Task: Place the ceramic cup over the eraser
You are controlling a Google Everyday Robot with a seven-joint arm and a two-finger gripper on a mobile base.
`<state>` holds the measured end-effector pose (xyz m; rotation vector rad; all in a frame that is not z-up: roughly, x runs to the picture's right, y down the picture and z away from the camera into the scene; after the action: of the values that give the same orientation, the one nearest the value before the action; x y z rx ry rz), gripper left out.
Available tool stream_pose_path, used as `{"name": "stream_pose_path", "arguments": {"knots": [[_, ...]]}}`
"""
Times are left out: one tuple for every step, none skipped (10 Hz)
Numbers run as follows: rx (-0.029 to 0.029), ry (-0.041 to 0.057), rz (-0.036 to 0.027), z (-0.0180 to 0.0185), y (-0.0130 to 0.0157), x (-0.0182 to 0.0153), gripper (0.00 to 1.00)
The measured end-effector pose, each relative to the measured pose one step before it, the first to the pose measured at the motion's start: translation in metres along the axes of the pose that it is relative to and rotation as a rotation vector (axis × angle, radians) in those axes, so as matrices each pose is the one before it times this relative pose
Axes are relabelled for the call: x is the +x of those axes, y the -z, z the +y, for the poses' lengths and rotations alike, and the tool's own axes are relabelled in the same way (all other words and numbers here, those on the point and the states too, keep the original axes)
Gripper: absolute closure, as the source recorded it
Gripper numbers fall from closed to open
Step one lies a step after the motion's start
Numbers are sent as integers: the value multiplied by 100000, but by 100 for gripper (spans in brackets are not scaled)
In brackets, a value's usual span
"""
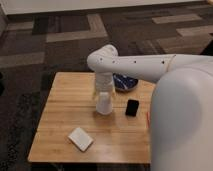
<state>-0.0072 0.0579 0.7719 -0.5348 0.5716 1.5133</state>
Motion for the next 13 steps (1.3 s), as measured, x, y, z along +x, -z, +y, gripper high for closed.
{"name": "stream_pose_path", "arguments": {"knots": [[643,-353,324,-125,-185,-27,35],[442,-193,73,-51,-117,-59,35],[142,-84,90,-5,-48,-4,35],[613,-428,201,-107,-183,-49,35],[520,-263,-97,-39,-114,-37,43],[479,-68,-168,13,-60,-19,55],[319,38,-154,87,-22,-6,65],[229,-158,-260,76,70,12,77],[156,-482,-308,-72,112,-12,87],[41,-541,-411,-29,258,20,97],[-320,-101,-884,108,525,-42,100],[-538,-185,-1153,94,786,-24,100],[-427,-440,-1332,64,970,-26,100]]}}
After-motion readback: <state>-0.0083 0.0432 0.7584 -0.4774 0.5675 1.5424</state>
